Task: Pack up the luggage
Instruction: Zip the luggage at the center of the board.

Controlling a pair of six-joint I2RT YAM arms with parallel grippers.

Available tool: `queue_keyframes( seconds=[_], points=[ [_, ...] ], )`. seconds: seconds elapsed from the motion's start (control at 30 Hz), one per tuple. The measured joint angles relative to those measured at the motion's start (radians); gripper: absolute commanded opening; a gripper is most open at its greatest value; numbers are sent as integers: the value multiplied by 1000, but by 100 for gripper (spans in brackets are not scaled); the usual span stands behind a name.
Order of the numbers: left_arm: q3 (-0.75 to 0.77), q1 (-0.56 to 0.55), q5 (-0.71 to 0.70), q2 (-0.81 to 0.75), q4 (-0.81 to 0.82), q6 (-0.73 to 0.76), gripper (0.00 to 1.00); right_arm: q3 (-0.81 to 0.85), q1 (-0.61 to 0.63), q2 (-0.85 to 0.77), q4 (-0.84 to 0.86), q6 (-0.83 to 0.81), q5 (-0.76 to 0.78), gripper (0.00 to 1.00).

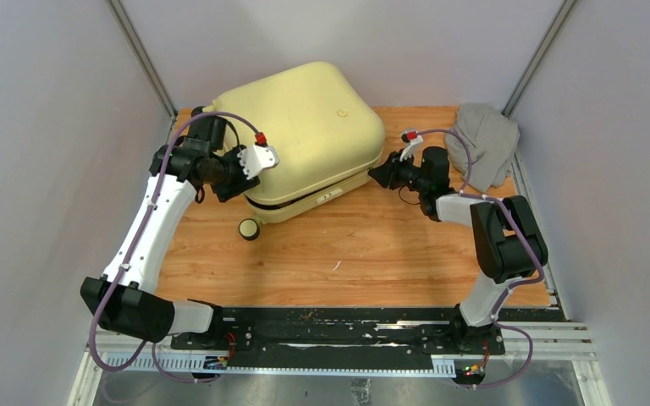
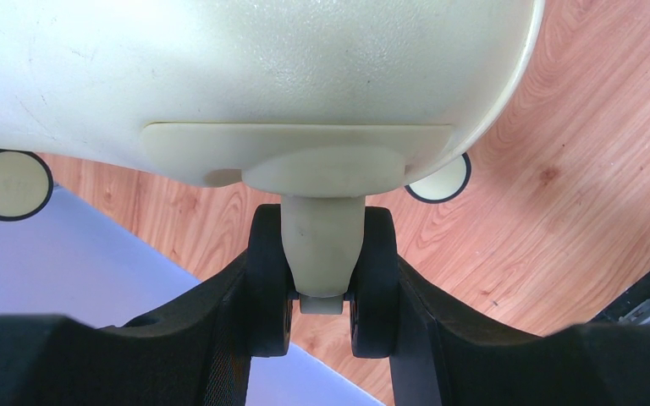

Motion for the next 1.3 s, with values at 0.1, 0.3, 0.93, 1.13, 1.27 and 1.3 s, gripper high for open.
queue_keyframes(
  seconds=[0.1,0.3,0.93,1.13,1.27,1.3],
  points=[
    [0,0,-1,0,2,0,0,5,4,3,-1,3,0,23],
    [0,0,-3,0,5,0,0,10,11,6,2,6,2,27],
    [-9,0,-14,0,9,-9,0,6,48,-2,-3,-71,63,0],
    [-26,0,-26,1,14,-23,0,-21,85,-31,-11,-112,113,0],
    [-27,-1,-21,3,14,-40,0,-47,172,-56,-16,-136,117,0],
    [-27,-3,-19,4,13,-45,0,-53,198,-60,-17,-141,116,0]
  ],
)
